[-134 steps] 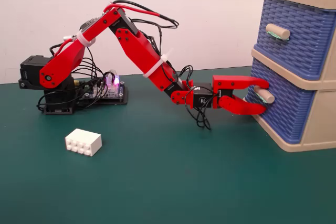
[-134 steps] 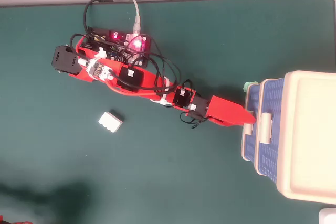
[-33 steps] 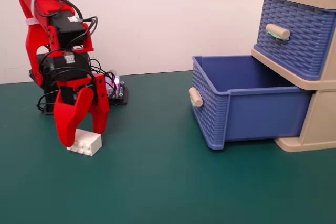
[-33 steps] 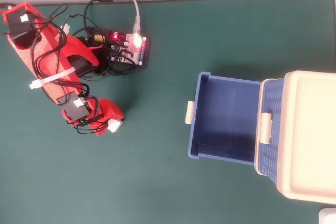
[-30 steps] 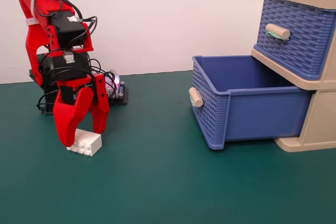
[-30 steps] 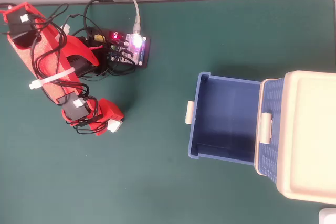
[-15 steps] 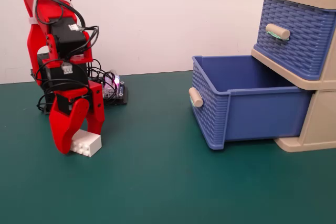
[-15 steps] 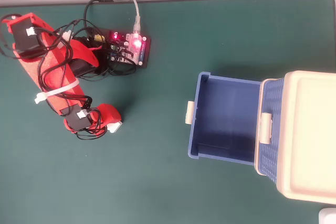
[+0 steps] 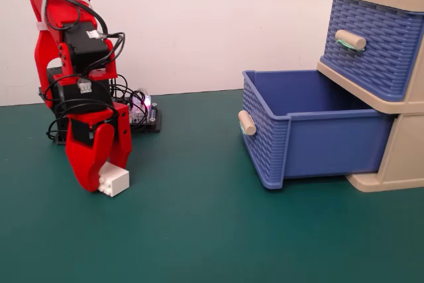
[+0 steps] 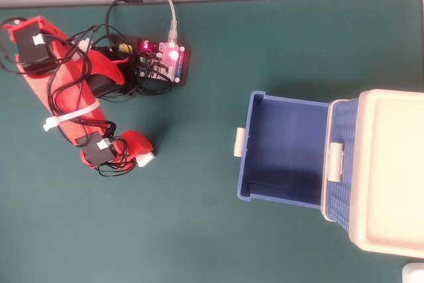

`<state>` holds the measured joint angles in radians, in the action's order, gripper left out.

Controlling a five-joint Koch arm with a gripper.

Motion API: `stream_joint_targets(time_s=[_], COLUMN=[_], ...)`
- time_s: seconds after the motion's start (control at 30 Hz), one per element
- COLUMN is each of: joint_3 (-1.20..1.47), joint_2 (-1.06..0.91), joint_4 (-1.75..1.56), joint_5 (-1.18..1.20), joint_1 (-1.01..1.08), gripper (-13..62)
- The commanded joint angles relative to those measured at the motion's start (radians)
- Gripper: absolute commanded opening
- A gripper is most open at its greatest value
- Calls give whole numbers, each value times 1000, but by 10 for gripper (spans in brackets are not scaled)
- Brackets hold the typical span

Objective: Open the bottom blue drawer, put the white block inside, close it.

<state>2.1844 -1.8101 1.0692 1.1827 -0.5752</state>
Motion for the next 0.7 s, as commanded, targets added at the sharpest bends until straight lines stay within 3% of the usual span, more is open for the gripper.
stream_joint_targets(time_s=[0.0,0.2,0.37,0.47,0.57,0.67], joint_3=[-35,-52,-252,-497,-715,-933], joint_2=[-17,-110,-284,-290,-273,-138], joint_4=[0,12,190,390,463,448], joint_5=[2,34,336,632,1049,1448], joint_1=[-15,17,28,-92,-350,-617], gripper=[-83,-83,-83,-83,-83,-83])
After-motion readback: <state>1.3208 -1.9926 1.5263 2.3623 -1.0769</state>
